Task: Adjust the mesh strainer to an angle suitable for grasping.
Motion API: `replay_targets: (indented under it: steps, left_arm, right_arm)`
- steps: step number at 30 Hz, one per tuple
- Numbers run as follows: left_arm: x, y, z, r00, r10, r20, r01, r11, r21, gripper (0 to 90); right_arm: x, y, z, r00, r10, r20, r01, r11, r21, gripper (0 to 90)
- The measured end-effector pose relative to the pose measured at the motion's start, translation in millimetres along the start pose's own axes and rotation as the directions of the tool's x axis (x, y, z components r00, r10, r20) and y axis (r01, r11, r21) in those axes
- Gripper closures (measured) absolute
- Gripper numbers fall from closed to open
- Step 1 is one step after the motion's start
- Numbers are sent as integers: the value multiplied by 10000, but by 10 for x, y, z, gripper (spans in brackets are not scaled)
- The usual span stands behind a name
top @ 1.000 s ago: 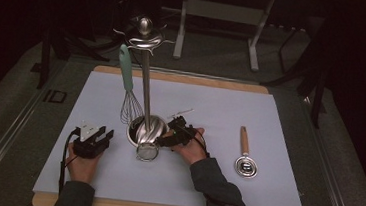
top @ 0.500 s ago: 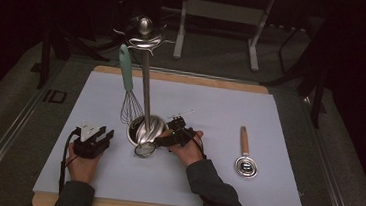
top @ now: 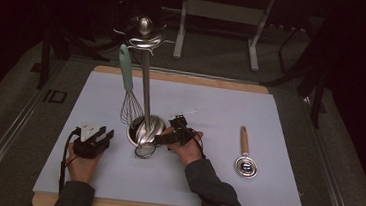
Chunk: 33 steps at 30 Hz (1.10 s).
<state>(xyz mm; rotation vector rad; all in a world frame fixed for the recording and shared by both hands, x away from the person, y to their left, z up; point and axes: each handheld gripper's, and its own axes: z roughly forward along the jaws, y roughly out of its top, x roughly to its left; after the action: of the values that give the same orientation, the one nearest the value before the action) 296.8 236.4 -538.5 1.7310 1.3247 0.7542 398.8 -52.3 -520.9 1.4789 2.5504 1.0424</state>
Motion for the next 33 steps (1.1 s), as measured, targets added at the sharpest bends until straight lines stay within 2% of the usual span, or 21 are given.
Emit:
replay_targets:
  steps: [3, 6, 12, 17, 20, 23, 33]
  left_arm:
    - [1, 0, 0, 10000, -15, 3, 15, 10000, 8, 635]
    - [1, 0, 0, 10000, -5, 6, 5, 10000, 11, 635]
    - [0, 0, 0, 10000, 3, 7, -3, 10000, -1, 634]
    - [0, 0, 0, 10000, -2, 6, 2, 10000, 0, 633]
    - [1, -1, -2, 10000, 1, 2, -1, 10000, -1, 633]
    - [1, -1, -2, 10000, 6, -1, -6, 10000, -1, 633]
    - [-1, -1, -1, 10000, 13, -1, -13, 10000, -1, 633]
  right_arm:
    - [-6, 1, 4, 9998, 191, -90, -192, 9998, -99, 131]
    - [9, 7, 14, 9998, 184, -25, -184, 9998, -100, 130]
    - [101, 12, 46, 9948, -687, 750, 670, 9974, 250, 171]
    - [109, 10, 45, 9922, -845, 914, 821, 9962, 291, 191]
    - [121, 6, 47, 9867, -1224, 1069, 1186, 9921, 413, 215]
    - [92, 8, 28, 9857, -1426, 895, 1384, 9891, 512, 239]
    - [21, 28, -33, 9907, -1318, 344, 1290, 9889, 740, 336]
